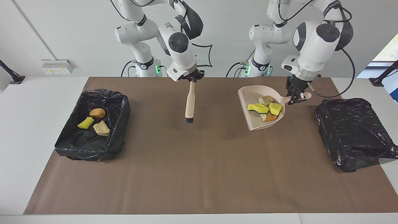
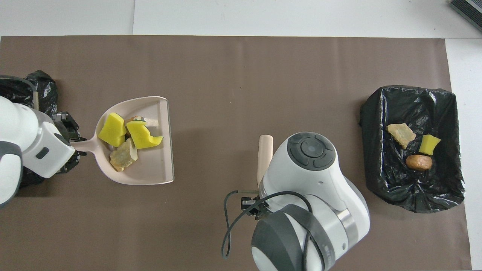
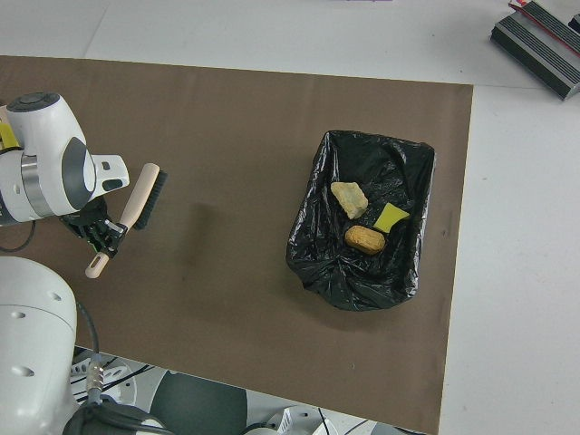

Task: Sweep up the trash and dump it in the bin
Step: 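Tip the dustpan over the black bag with the left gripper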

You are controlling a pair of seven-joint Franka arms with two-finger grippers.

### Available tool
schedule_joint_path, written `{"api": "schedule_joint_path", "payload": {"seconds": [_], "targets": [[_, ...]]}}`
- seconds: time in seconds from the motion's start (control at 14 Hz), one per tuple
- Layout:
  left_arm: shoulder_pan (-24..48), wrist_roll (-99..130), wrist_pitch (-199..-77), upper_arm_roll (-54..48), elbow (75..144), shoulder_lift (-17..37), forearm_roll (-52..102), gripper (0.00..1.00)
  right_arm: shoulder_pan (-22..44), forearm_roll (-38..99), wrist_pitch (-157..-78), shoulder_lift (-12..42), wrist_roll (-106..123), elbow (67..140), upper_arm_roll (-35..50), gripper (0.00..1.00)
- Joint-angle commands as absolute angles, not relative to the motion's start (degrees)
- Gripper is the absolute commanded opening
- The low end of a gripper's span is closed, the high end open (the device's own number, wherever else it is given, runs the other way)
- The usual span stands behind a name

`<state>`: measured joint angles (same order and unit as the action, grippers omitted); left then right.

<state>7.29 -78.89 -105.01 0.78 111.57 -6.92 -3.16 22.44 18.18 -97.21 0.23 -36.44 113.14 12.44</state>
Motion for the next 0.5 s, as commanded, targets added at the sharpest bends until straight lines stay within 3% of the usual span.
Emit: {"api": "schedule_joint_path", "payload": {"seconds": [0.0, 0.14, 0.43], "targets": [[3.0, -79.9, -102.3, 0.7, 105.1, -5.9, -2.4, 0.00, 27.6, 19.1, -99.3, -2.3, -41.0, 117.2, 12.8, 0.00], [-1.4, -82.2, -100.0, 0.8, 101.6, -5.7, -2.0, 0.00, 30.3, 20.0, -100.8, -3.8, -44.1, 118.7, 12.9, 0.00], [-9.8, -88.1, -99.3, 0.9, 94.7, -1.2, -1.5, 0.00, 32.9, 20.7, -104.0, -0.2, -38.7, 120.1, 12.8, 0.00]]}}
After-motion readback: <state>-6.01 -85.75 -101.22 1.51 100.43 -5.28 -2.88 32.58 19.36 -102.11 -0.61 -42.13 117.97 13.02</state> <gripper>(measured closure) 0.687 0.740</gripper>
